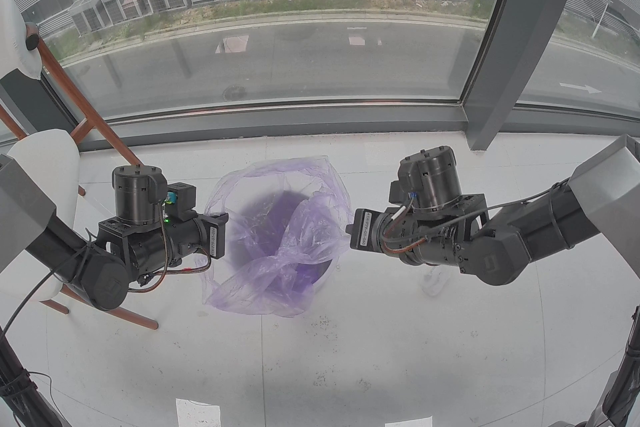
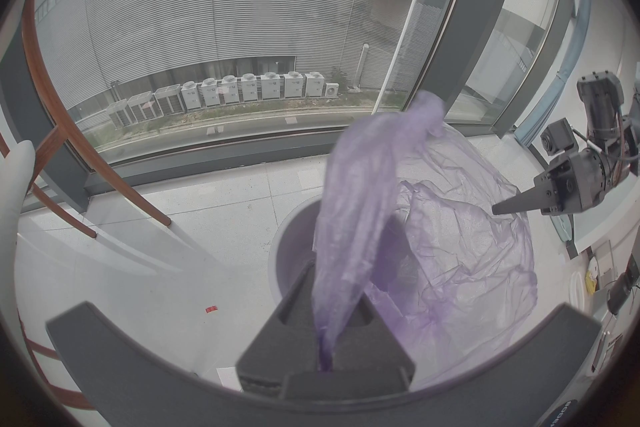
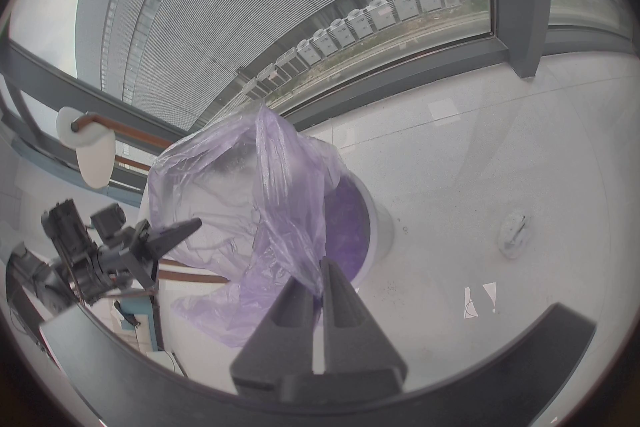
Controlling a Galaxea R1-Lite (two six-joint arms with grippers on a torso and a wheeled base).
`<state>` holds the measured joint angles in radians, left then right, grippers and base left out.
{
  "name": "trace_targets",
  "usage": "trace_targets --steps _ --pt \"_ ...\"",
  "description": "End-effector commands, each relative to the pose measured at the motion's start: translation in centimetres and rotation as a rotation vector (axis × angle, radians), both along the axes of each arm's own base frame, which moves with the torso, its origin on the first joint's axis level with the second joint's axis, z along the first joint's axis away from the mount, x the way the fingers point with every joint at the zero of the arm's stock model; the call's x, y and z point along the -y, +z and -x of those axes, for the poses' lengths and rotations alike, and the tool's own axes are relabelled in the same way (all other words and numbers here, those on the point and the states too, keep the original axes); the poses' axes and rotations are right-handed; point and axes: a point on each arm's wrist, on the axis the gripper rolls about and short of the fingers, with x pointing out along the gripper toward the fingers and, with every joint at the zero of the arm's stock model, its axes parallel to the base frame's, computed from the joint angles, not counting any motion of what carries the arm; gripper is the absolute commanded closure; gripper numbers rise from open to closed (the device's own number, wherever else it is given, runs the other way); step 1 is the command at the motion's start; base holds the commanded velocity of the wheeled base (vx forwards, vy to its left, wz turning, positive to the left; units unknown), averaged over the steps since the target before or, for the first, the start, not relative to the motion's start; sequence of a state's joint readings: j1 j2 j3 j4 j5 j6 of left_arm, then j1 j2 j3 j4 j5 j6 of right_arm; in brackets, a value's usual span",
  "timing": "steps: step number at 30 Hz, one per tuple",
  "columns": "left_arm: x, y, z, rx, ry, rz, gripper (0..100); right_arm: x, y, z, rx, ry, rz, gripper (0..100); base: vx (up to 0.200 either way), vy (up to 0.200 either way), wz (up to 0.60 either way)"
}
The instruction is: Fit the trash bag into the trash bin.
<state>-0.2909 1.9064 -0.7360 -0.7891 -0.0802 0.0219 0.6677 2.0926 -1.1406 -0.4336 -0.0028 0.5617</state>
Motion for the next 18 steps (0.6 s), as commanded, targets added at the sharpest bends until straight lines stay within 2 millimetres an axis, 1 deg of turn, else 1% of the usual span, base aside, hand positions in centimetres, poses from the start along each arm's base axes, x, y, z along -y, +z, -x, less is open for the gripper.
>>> trace_targets --steps 1,9,12,16,17,18 --pt "-0.1 1.2 0.6 0.019 -0.008 0.005 100 0.3 -0.7 0.9 0.030 0.029 0.006 100 0.200 0.000 0.00" --pt "-0.2 0.7 0.7 0.001 0.004 -0.001 100 0.4 -1.6 1.5 0.015 0.037 0.022 100 0.200 0.000 0.00" --pt "-0.3 0.4 0.8 -0.010 0.015 -0.007 100 0.7 -2.0 1.8 0.001 0.037 0.033 100 0.200 0.200 0.00" --pt "-0.6 0.0 1.5 -0.040 0.027 -0.002 100 1.0 -2.5 2.3 -0.015 0.037 0.046 100 0.000 0.000 0.00" --pt "-0.9 -0.7 2.3 -0.071 0.039 -0.003 100 1.5 -3.0 2.9 -0.036 0.041 0.063 100 0.000 0.000 0.00" --pt "-1.0 -0.7 2.7 -0.073 0.040 -0.005 100 1.7 -3.3 3.1 -0.046 0.042 0.072 100 0.000 0.000 0.00"
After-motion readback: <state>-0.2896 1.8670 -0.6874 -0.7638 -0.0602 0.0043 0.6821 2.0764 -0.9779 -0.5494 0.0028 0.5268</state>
